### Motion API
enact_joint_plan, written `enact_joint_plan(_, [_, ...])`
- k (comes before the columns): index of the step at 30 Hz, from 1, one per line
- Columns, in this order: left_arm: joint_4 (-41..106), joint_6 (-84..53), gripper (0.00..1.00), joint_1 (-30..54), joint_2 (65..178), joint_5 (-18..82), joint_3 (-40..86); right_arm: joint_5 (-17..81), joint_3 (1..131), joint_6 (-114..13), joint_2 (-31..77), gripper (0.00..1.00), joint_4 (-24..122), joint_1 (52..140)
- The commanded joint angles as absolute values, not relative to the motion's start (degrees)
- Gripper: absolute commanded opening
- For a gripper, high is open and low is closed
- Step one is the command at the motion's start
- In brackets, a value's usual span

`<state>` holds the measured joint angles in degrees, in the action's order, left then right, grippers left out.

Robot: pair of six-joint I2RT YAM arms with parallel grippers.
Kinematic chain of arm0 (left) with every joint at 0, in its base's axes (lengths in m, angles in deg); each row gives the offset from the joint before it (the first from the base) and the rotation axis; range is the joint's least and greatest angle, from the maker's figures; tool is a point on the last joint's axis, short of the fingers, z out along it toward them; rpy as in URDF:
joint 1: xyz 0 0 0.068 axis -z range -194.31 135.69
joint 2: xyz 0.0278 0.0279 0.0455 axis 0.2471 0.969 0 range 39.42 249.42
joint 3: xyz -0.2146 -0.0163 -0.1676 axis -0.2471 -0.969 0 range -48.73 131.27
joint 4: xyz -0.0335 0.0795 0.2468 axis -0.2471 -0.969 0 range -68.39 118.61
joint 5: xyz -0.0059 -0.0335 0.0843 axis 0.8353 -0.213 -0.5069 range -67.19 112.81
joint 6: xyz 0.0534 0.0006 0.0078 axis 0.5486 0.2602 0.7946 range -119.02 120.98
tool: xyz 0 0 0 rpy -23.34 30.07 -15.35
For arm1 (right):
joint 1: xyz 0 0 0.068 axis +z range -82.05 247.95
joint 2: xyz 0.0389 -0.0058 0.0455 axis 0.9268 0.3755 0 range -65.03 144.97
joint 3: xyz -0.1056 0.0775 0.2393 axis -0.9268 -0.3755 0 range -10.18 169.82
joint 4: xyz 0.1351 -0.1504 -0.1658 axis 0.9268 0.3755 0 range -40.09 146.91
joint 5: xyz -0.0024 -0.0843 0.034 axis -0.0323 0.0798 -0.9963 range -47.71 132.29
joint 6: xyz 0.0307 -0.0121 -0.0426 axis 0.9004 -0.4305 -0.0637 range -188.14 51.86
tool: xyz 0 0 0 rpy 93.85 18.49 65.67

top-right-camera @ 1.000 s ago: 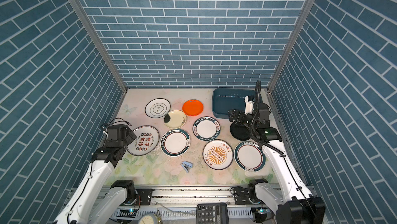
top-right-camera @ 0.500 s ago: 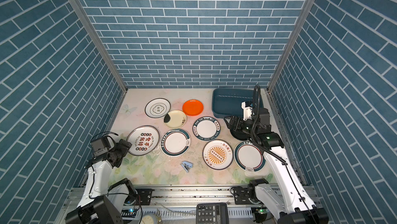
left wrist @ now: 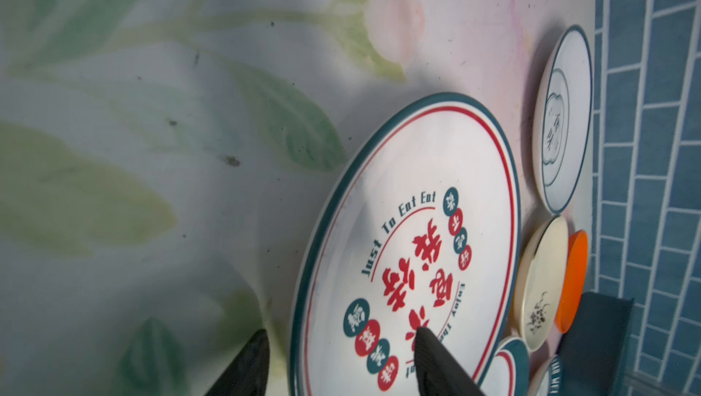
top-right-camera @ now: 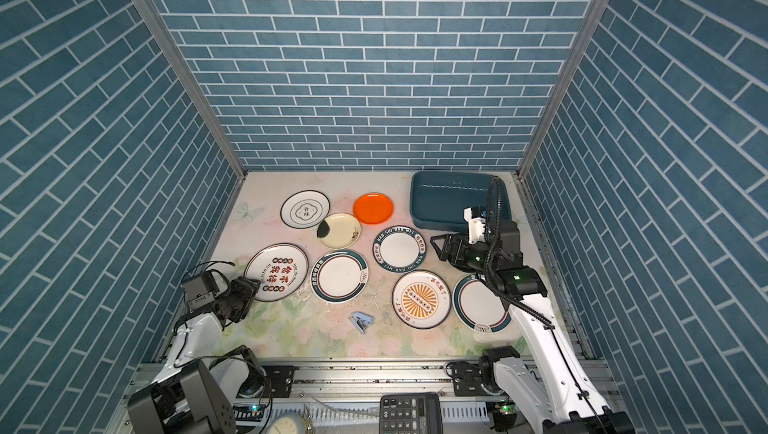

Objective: Place the plates into the plastic bin on the countertop
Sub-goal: 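Grasp the white plate with red text by its rim with the left gripper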

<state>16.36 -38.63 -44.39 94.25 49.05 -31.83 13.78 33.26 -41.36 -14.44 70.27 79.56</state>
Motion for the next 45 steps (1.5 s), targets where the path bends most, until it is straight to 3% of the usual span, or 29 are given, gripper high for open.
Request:
enact_joint_plan(1, [18.13, -38.49, 0.56, -44.63, 95.97, 49.37, -31.82, 12.62, 31.99, -40.34, -15.52, 0.96, 67.95, 79.83])
enact_joint_plan(17, [20.23, -39.79, 0.22, -44.63, 100.12, 44.89, -32.47, 13.56, 27.38, -36.68, -16.43, 0.94, 63.15, 79.82])
enact_joint_plan(21, [21.02, -40.19, 0.18, -44.67, 102.06, 44.22, -32.45, 13.44, 27.70, -36.68, -15.58, 0.94, 63.19, 79.85])
enact_joint_plan(26, [19.47, -40.59, 0.01, -44.63, 103.79, 41.81, -31.52, 13.80, 27.79, -36.59, -15.00, 0.93, 62.53, 79.81])
enact_joint_plan(33, [16.69, -41.07, 0.00, -44.63, 100.55, 41.65, -30.77, 14.43, 28.90, -36.24, -12.86, 0.93, 62.13, 79.87])
enact_joint_plan(45, [4.53, -43.48, 0.00, -44.63, 83.93, 42.50, -22.96, 12.08, 31.55, -33.41, -5.73, 0.93, 59.11, 79.93])
